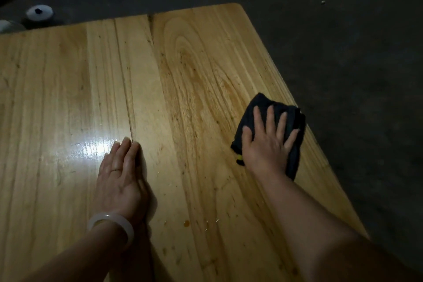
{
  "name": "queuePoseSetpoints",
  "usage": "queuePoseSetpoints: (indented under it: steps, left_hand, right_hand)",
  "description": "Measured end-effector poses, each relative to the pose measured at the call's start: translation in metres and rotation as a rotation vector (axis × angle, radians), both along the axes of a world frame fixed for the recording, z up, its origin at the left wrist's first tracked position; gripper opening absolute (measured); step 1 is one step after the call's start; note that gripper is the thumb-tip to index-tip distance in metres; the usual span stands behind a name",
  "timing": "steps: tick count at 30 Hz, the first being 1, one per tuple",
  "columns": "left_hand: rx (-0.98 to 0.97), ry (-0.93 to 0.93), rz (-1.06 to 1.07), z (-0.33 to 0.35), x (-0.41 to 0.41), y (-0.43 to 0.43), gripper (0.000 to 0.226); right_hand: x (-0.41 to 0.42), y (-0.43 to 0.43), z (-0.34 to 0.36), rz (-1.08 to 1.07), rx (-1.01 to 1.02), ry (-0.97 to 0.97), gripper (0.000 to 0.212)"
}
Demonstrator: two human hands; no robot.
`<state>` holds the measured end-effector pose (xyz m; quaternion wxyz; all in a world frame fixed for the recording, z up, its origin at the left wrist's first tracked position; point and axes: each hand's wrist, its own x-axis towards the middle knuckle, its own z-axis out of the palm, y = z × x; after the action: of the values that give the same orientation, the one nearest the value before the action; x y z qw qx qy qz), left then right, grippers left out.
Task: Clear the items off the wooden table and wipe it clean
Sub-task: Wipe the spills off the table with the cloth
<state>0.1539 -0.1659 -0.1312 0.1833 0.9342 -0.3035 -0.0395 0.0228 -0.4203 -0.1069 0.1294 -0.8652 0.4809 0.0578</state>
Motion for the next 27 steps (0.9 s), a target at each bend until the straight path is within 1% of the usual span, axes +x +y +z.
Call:
queuePoseSetpoints:
  steps: [3,6,12,15,18,20,24,27]
  left_hand:
    - [0.012,0.009,0.005,0.000,0.001,0.000,0.062]
    - [0.022,0.006,0.001,0.001,0.001,0.000,0.064]
    - [0.023,-0.013,0.005,0.000,0.001,0.000,0.064]
    - [0.011,-0.021,0.009,-0.001,0.000,0.001,0.063]
    - [0.000,-0.036,0.005,-0.003,0.000,0.000,0.062]
    - [0.005,-0.042,0.003,-0.006,0.002,0.002,0.060]
    - [0.001,-0.043,0.012,-0.008,0.003,0.001,0.057]
    - [-0.037,-0.037,0.031,-0.006,-0.001,-0.002,0.061]
  right_hand:
    - [-0.009,0.038,0.003,-0.007,0.041,0.014,0.056]
    - [-0.011,0.061,0.000,0.090,0.044,0.010,0.056]
    - [-0.009,0.028,-0.001,0.340,0.012,0.015,0.059]
    - [-0.002,-0.006,-0.001,0.391,0.020,0.024,0.056]
    - [0.003,-0.030,-0.001,0.367,0.016,0.018,0.056]
    - [0.001,-0.031,-0.002,0.326,0.018,0.010,0.056]
    - [-0.006,-0.008,-0.002,0.219,0.017,0.007,0.054]
    - [-0.018,0.020,-0.001,0.195,0.029,0.007,0.053]
